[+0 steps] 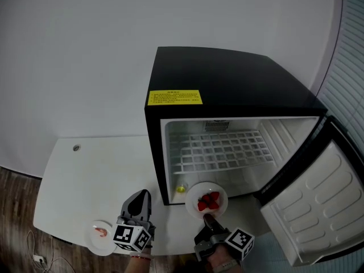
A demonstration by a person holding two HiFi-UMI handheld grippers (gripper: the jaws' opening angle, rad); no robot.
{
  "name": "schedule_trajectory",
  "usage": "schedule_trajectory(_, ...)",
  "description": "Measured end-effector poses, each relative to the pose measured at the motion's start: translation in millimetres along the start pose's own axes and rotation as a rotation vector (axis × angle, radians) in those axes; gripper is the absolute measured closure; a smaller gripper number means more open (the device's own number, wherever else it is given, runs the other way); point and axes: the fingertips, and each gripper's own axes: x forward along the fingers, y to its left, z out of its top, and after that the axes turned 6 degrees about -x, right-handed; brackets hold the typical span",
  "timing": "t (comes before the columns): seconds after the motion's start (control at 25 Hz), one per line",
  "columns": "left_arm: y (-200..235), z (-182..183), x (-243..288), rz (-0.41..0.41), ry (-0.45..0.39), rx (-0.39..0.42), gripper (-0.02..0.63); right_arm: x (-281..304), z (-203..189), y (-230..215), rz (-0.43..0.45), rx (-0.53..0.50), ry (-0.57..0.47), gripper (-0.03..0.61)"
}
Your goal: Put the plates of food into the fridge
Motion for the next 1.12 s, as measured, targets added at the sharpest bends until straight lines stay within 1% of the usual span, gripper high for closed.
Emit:
schedule_trajectory(0.4,9.8,-5.0,24.1,0.011,-0.001,0.012,0.607,38.7,31.1,2.4,0.010,0.018,-0.020,0.561)
schedule_trajectory(0.88,13.0,-10.3,34.6,0.030,0.002,0.007,0.607,74.7,46.3,2.0,-0.005,0.054,-0.005,0.561)
schedule_trajectory(1.0,14.2,-7.9,35.8,0.037,-0.004,0.003,0.607,80.7,49.8,4.7,-0.018,0.053,0.003,0.561)
schedule_trajectory(1.12,14.6,-6.1,37.1,0.041,-0.008,-0.002,0.607,85.3,53.2,4.6,-0.052,0.034,0.022,0.561)
